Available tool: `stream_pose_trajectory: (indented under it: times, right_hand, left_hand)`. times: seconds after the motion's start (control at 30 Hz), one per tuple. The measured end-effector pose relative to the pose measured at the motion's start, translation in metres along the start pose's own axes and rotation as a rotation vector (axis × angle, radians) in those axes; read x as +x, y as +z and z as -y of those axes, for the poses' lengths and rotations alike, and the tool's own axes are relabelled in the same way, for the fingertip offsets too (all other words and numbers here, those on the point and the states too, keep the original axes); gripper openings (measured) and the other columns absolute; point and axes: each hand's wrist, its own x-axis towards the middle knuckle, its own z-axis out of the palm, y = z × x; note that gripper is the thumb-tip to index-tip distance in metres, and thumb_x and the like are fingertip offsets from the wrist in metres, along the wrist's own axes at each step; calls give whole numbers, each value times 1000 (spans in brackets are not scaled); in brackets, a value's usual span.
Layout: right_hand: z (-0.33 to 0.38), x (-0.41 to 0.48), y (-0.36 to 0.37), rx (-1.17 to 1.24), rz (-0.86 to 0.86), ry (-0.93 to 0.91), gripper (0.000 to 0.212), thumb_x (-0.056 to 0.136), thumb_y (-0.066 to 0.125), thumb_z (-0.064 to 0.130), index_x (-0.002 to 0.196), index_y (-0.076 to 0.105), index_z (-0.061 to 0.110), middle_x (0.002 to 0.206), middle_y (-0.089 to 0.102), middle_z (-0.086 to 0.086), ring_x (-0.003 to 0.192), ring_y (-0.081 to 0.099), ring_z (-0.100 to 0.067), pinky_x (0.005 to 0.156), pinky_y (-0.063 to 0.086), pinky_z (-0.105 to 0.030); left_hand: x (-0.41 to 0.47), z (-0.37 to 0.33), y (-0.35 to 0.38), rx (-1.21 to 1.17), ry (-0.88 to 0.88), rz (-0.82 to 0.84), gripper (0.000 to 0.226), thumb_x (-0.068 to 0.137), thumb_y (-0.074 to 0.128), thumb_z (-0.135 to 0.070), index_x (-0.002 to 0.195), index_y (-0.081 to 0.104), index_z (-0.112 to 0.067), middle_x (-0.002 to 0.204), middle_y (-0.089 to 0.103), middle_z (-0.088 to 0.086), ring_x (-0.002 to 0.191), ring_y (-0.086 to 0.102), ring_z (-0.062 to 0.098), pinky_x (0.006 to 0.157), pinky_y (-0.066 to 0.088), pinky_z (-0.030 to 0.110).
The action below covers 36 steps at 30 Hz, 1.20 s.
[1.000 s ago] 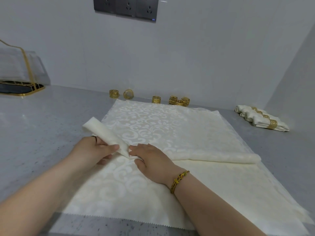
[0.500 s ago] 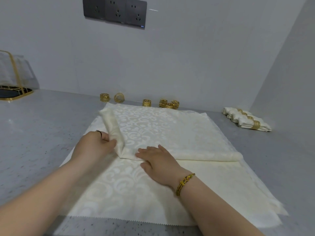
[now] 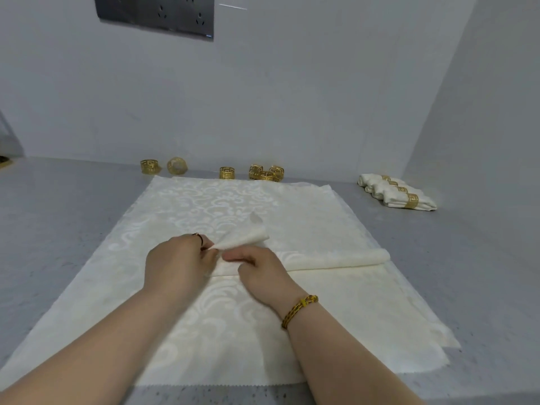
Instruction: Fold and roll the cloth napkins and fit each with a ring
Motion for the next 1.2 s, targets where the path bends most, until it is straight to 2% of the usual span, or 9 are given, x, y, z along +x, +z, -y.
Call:
stream_pose_trajectory:
  times: [0.13, 0.27, 0.43, 0.67, 0.77, 0.83, 1.03, 1.13, 1.2]
  right_hand:
    - [-1, -1, -12, -214, -296, 73, 31, 87, 38, 3, 90, 68, 11, 96, 69, -4, 96, 58, -18, 110, 22, -21]
    - [-15, -3, -28, -372, -343, 245, 25, 89, 38, 8, 87, 60, 19, 87, 65, 0, 99, 54, -19, 115, 9, -33]
    - [-22, -4, -38, -152, -256, 268, 23, 85, 46, 2, 95, 67, 5, 102, 65, -4, 89, 53, -16, 69, 33, -15]
    - [-29, -9, -46, -77, -167, 229, 25, 81, 40, -5, 92, 63, -3, 81, 62, -3, 84, 55, -22, 61, 37, -15]
    - [-30, -11, -47, -34, -172, 196, 33, 82, 40, -6, 97, 66, 6, 86, 60, 5, 86, 53, -10, 67, 39, -15]
    - [-31, -12, -46, -11, -182, 189, 32, 81, 40, -5, 94, 66, 9, 83, 60, 4, 80, 53, -11, 67, 40, -18]
    - [-32, -14, -51, 273, -656, 208, 35, 81, 40, -8, 79, 57, 21, 97, 60, -3, 93, 54, -19, 80, 43, -22]
    - [-31, -17, -59, 300, -962, 279, 32, 84, 42, -1, 80, 56, 28, 105, 52, 2, 98, 46, -23, 84, 37, -25]
    - [-31, -20, -68, 381, -1060, 366, 28, 87, 41, 0, 102, 57, 19, 115, 44, 2, 113, 35, -20, 86, 27, -20]
  left_hand:
    - [-7, 2, 10, 98, 117, -30, 19, 90, 49, -31, 98, 66, -28, 99, 66, -9, 98, 57, 15, 62, 34, 25]
    - [-9, 2, 14, 48, 202, -77, 5, 77, 69, -16, 79, 73, -18, 79, 70, -5, 80, 64, 24, 52, 25, 21]
    - [-7, -5, 7, -25, 222, -107, 5, 74, 71, -11, 75, 72, -16, 74, 69, -3, 76, 65, 23, 50, 27, 18]
    - [-3, -18, 17, 208, 447, 87, 32, 34, 88, -29, 43, 57, -26, 43, 52, -10, 39, 51, 13, 47, -2, 10]
    - [-8, -25, 26, 162, 488, 78, 24, 45, 87, -25, 63, 70, -23, 57, 62, -11, 51, 60, 15, 33, 25, 13]
    - [-6, -33, 36, 27, 482, 23, 15, 68, 75, -15, 82, 74, -17, 74, 69, -5, 69, 67, 19, 46, 47, 24]
    - [-2, -44, 62, 136, 503, 131, 33, 69, 38, -28, 54, 67, -23, 50, 60, -11, 46, 59, 4, 34, 39, 11]
    - [-3, -48, 60, 60, 453, 162, 39, 80, 36, -23, 88, 72, -13, 73, 69, -1, 70, 67, 18, 55, 50, 20]
    - [-3, -51, 62, 94, 433, 227, 43, 96, 25, -23, 135, 42, -18, 117, 58, 4, 110, 54, 23, 87, 42, 29]
